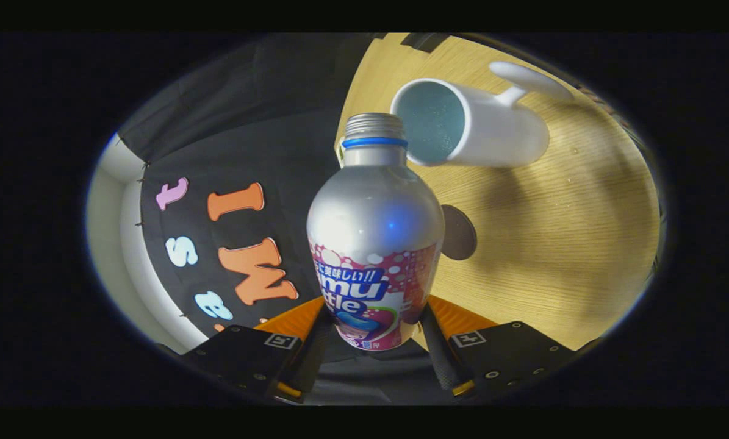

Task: Take the bottle from table, then pour the juice into the cup, finally place the bottle on the coaster

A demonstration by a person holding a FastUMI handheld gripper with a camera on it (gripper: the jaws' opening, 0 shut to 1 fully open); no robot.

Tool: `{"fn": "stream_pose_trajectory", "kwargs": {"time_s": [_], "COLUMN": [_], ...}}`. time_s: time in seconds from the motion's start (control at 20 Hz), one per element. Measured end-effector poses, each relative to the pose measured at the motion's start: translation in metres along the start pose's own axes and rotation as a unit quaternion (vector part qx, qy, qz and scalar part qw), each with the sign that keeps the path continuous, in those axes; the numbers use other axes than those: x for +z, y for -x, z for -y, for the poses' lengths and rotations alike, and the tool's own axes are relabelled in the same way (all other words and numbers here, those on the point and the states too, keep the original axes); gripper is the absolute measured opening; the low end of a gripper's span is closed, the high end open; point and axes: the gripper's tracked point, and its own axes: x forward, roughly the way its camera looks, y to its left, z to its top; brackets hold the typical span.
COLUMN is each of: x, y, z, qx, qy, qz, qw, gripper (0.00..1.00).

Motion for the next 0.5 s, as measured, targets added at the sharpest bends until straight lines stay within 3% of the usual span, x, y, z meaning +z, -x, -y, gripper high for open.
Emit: {"fn": "stream_pose_trajectory", "kwargs": {"time_s": [0.5], "x": [-0.0006], "y": [0.0032], "z": [-0.0074], "qx": [-0.002], "qy": [-0.043], "qz": [-0.011], "qw": [0.999], "gripper": [0.76]}}
